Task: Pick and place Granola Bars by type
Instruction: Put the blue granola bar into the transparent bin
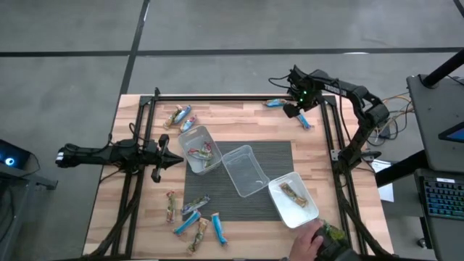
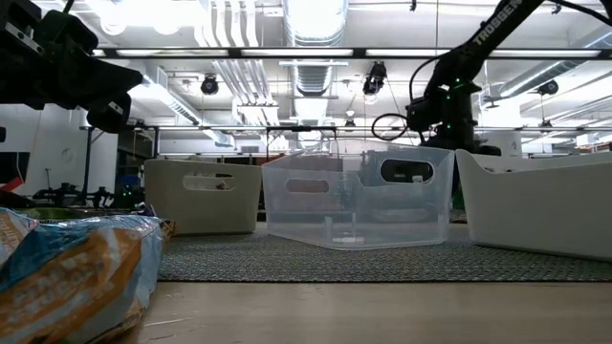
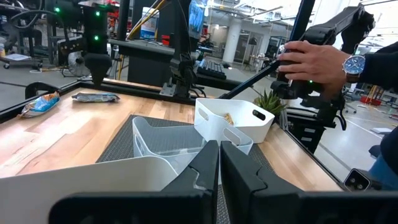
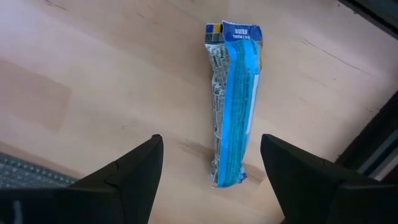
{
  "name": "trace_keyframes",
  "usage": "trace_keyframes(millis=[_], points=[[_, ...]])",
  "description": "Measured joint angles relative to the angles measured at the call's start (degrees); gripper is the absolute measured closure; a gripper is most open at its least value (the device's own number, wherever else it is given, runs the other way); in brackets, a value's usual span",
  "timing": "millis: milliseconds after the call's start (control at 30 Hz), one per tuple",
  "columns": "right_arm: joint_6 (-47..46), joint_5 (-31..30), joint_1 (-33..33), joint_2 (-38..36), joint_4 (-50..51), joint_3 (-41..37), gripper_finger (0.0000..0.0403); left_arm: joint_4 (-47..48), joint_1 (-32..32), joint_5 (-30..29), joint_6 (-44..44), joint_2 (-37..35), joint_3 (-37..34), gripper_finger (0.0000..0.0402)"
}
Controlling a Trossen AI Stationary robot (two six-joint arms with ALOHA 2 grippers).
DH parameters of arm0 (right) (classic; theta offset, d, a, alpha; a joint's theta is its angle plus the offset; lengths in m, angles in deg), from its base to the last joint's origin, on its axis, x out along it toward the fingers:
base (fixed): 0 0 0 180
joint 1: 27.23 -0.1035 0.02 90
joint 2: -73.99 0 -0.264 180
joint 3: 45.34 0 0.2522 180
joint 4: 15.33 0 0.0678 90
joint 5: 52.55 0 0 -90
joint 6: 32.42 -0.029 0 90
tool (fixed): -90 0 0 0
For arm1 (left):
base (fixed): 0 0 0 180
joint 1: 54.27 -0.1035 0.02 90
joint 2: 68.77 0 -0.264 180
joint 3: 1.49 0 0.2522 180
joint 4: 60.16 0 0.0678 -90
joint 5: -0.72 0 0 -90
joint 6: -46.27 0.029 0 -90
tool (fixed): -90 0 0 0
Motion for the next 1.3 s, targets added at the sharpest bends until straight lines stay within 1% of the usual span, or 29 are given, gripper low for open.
trace_keyframes(millis=[167,400,933,1300], points=[[-1.29,0.01,-0.02,0.05,-3.00,-3.77,0.0142,-0.01,0.01,0.00,0.00,0.01,0.01,0.0401],[-2.43,-0.72,0.00,0.11,-6.66,-8.27,0.0150,-0.01,0.00,0.00,-0.02,0.00,0.02,0.0401],[-2.08,-3.04,-0.02,0.13,-8.16,-11.26,0.0155,0.00,-0.01,0.00,-0.01,0.00,0.01,0.0401],[-2.07,-3.53,-0.39,0.13,-8.25,-11.58,0.0180,0.00,-0.01,0.00,0.00,0.00,0.00,0.0401]])
